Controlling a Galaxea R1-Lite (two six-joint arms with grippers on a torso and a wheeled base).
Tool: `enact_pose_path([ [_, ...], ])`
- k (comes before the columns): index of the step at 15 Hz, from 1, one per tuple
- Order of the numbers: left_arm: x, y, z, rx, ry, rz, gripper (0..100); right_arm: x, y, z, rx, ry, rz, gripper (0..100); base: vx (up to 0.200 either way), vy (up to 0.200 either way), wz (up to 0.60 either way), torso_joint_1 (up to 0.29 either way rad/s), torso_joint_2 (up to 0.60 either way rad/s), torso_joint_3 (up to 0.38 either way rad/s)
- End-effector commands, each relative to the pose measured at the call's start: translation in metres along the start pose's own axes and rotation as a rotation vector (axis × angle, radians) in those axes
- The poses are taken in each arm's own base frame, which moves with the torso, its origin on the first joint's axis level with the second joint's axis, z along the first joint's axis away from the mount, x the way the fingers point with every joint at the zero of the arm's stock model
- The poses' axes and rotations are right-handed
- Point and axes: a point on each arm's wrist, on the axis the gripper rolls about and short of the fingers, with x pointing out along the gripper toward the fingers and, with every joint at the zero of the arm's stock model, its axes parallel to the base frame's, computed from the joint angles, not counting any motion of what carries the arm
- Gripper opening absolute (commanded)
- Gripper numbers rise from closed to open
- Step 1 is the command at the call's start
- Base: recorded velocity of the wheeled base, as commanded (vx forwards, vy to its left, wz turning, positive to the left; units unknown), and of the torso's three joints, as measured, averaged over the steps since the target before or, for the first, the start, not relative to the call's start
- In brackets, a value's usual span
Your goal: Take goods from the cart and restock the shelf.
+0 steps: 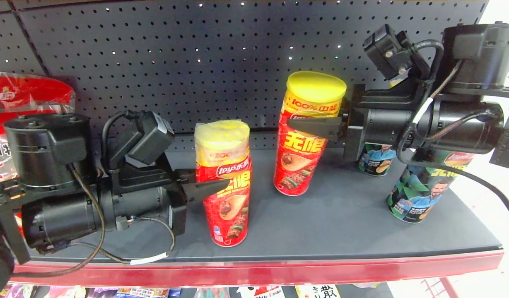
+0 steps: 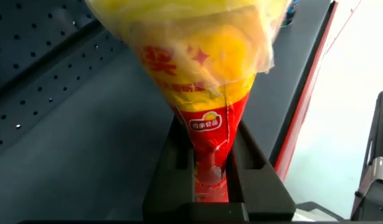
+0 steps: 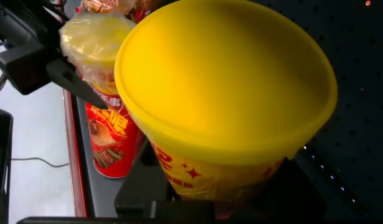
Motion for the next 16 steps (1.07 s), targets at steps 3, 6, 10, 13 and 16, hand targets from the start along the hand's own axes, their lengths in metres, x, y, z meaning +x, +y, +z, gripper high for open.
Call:
enact_pose_path([
  [3,0.0074,0.0061,0.0065,0.010,-0.016,0.008,0,0.0005,0.0002,-0.0006,0.001,0.001,0.001,0,0.000,0.000,0.00,0.000,0.00,0.000],
  [6,0.0079,0.0058,0.0062,0.009,-0.015,0.006,0,0.0005,0.0003,-0.0010,0.002,0.003,0.002,0,0.000,0.000,0.00,0.000,0.00,0.000],
  [10,0.0088,0.0056,0.0035,0.006,-0.005,0.004,0,0.0005,0.0003,-0.0010,0.002,0.003,0.002,0,0.000,0.000,0.00,0.000,0.00,0.000],
  [13,0.0108,0.0061,0.0010,0.003,0.004,0.002,0,0.0003,0.0000,-0.0016,0.003,0.004,0.001,0,0.000,0.000,0.00,0.000,0.00,0.000],
  [16,0.0102,0.0054,-0.0008,0.000,0.010,0.001,100,0.0019,-0.0004,-0.0035,0.006,0.009,0.002,0,0.000,0.000,0.00,0.000,0.00,0.000],
])
